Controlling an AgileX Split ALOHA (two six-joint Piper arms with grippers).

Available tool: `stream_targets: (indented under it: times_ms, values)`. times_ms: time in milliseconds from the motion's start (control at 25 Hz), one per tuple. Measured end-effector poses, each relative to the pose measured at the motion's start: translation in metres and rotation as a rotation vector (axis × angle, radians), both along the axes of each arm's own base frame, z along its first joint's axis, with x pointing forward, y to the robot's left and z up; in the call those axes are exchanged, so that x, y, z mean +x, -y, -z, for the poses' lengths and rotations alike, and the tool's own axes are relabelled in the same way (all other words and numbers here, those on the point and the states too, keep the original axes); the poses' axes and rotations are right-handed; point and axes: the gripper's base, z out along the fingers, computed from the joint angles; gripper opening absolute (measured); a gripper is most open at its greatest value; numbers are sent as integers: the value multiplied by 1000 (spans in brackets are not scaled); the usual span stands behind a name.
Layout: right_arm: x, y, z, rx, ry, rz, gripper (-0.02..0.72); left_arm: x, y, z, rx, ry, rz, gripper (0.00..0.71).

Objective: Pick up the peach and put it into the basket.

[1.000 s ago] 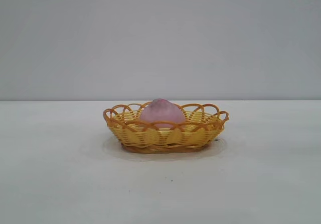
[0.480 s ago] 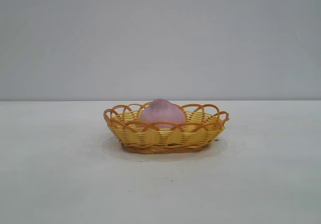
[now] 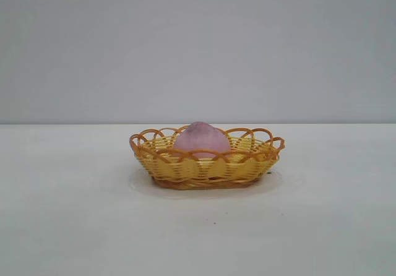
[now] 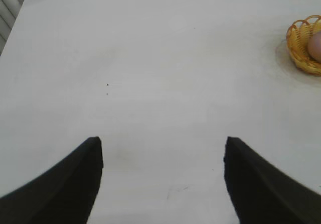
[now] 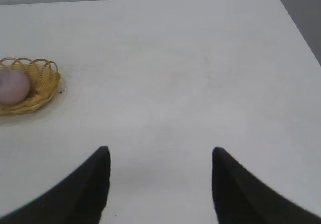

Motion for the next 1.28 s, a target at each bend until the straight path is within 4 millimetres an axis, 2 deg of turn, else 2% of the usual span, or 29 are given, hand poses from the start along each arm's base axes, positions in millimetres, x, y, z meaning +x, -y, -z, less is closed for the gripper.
stream_targets:
  times_ms: [320,1280]
  values:
    - [0,0,0,-5,1,-86,387,0,0,0,0,0,0,491]
    - [-1,-1,0,-6,2,-92,387,0,0,0,-1,0,2,491]
